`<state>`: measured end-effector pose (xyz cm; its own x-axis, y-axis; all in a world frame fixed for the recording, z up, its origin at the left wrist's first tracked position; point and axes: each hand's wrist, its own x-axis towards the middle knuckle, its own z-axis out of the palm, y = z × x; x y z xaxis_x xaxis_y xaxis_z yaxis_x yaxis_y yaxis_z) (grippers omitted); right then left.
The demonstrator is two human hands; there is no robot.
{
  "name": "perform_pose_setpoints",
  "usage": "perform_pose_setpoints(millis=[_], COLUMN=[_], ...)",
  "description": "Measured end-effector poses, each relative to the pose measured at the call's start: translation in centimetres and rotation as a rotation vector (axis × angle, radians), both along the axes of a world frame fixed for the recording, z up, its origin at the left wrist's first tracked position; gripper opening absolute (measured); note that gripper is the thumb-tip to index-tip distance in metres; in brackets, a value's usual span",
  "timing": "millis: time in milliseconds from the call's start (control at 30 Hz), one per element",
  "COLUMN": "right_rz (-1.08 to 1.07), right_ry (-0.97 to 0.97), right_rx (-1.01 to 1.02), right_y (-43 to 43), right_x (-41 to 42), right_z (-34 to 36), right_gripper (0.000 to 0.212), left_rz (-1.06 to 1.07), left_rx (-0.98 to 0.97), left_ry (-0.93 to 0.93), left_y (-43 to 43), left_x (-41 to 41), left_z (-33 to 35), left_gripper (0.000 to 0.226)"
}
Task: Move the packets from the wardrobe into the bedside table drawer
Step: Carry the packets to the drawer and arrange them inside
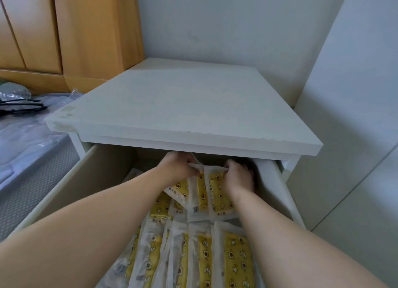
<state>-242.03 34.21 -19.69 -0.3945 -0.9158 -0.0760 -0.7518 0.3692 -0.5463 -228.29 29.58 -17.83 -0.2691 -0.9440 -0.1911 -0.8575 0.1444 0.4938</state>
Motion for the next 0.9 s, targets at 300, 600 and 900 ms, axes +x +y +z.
perform_pose_setpoints(millis=[300, 600, 900], right_rz=[0.07, 0.097, 0.038], right_ry=[0.114, 0.282, 0.163], right_rx=[0.214, 0.442, 0.282], right_y=[0.3, 0.8, 1.2], right_x=[0.4, 0.5, 0.4], right_z=[-1.0, -1.7, 0.6], right_gripper=[0.046, 0.042, 0.047], left_rz=[-0.04, 0.07, 0.28], left_rx=[-0.083, -0.05, -0.049], left_ry=[-0.171, 0.055, 0.344], left_y=[-0.1, 0.6, 2.3], left_x=[-2.4, -0.2, 2.6], left_z=[-3.2, -2.0, -0.4], left_gripper=[0.022, 0.021, 0.048])
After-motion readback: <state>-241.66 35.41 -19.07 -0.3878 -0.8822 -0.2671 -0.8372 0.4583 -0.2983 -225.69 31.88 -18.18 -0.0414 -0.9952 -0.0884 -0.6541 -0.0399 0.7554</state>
